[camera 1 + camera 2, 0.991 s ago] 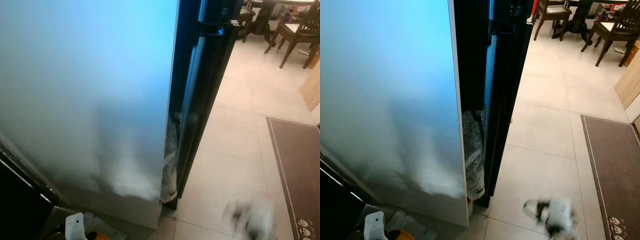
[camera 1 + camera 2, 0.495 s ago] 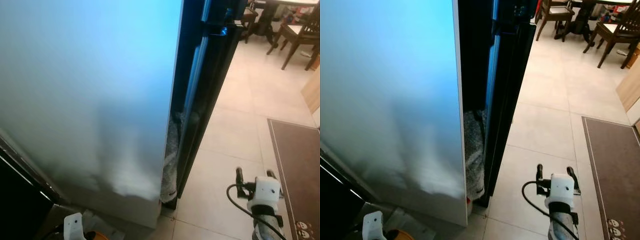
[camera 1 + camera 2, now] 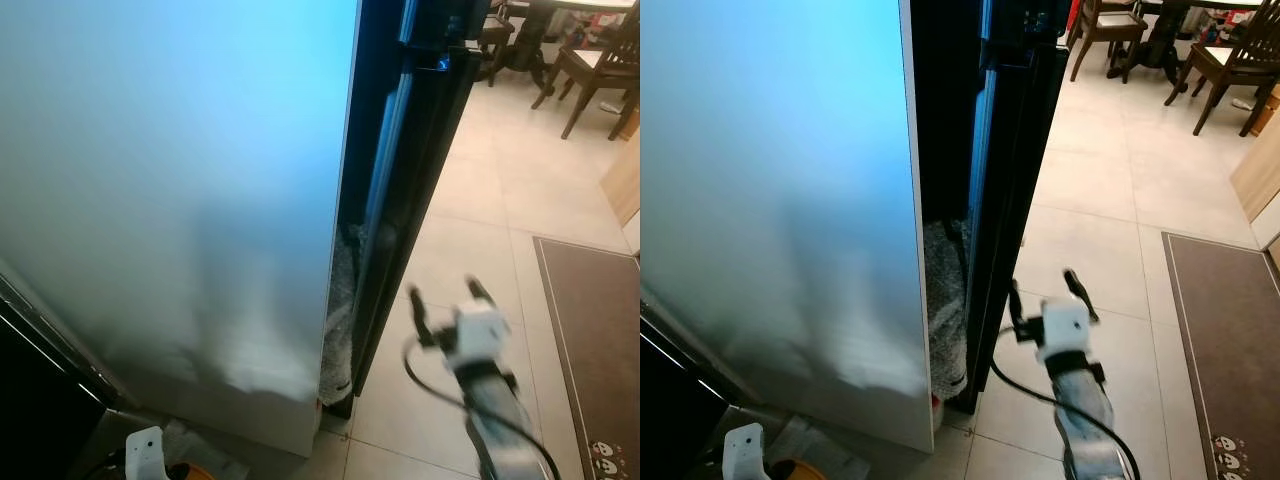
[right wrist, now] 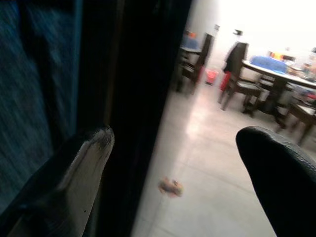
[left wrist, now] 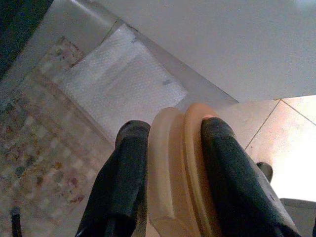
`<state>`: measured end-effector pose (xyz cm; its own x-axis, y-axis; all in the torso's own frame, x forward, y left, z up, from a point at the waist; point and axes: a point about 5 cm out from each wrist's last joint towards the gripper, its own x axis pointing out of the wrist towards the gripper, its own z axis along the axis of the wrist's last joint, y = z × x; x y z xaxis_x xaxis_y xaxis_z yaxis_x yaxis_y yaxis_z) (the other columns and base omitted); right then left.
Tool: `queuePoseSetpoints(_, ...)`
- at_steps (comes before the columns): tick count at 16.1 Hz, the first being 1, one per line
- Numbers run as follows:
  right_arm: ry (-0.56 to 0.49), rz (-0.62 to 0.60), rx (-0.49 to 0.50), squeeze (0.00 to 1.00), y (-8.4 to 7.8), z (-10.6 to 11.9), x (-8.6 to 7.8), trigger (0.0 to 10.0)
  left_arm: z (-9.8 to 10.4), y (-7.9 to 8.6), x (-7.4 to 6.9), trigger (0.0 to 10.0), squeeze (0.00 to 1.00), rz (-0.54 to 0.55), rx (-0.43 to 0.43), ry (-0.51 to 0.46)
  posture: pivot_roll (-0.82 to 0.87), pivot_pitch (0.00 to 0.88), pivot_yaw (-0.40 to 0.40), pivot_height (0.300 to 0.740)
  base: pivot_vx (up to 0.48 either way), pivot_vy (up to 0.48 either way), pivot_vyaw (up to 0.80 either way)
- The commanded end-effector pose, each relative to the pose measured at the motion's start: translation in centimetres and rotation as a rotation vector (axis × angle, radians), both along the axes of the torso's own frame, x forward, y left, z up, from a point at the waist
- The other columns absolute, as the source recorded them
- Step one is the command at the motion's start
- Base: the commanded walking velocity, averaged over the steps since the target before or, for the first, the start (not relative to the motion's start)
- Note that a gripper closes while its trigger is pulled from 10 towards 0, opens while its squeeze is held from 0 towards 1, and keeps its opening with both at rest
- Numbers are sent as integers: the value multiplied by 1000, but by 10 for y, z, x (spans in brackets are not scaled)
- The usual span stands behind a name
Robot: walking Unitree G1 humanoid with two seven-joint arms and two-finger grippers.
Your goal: Restocking fridge
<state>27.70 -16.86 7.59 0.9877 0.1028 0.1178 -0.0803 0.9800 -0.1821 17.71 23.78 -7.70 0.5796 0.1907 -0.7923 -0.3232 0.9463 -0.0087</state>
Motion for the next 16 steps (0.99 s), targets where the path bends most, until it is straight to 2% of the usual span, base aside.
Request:
queuePoseSetpoints(1, 18, 18, 30, 0, 6, 3, 5, 10000, -3, 1, -7, 10000, 0, 3, -2, 28, -119, 0, -9, 740, 0, 0, 0)
queuePoseSetpoints(3, 46, 33, 40, 0, 16, 5, 19, 10000, -2, 1, -5, 10000, 0, 6, 1, 22, -123, 0, -11, 740, 0, 0, 0)
queuePoseSetpoints(6, 69, 109, 38, 0, 32, 12, 29, 10000, -1, 2, -3, 10000, 0, 14, 0, 18, -116, 0, -13, 740, 0, 0, 0)
queuePoseSetpoints(9, 99, 62, 18, 0, 27, 15, 39, 10000, 0, 2, -1, 10000, 0, 26, -2, 14, -121, 0, -10, 740, 0, 0, 0)
queuePoseSetpoints(10, 115, 37, -1, 549, 22, 17, 46, 10000, 0, 1, 0, 10000, 0, 29, -4, 12, -115, 0, -14, 740, 0, 0, 0)
queuePoseSetpoints(11, 114, 3, 2, 557, 18, 20, 50, 10000, 0, 0, 1, 10000, 0, 33, -6, 11, -113, 0, -15, 740, 0, 0, 0)
queuePoseSetpoints(12, 111, -21, 2, 553, 15, 22, 53, 10000, 0, 0, 1, 10000, 0, 35, -7, 10, -113, 0, -16, 740, 0, 0, 0)
queuePoseSetpoints(13, 117, -31, -10, 455, 14, 24, 56, 10000, 0, 0, 2, 10000, 0, 37, -8, 10, -115, 0, -15, 740, 0, 0, 0)
queuePoseSetpoints(14, 124, -32, -17, 0, 15, 24, 59, 10000, 0, -1, 2, 10000, 0, 38, -9, 10, -113, 0, -17, 740, 0, 0, 0)
queuePoseSetpoints(16, 115, -5, -3, 0, 19, 30, 66, 10000, 0, -1, 3, 10000, 0, 45, -11, 6, -107, 0, -22, 740, 0, 0, 0)
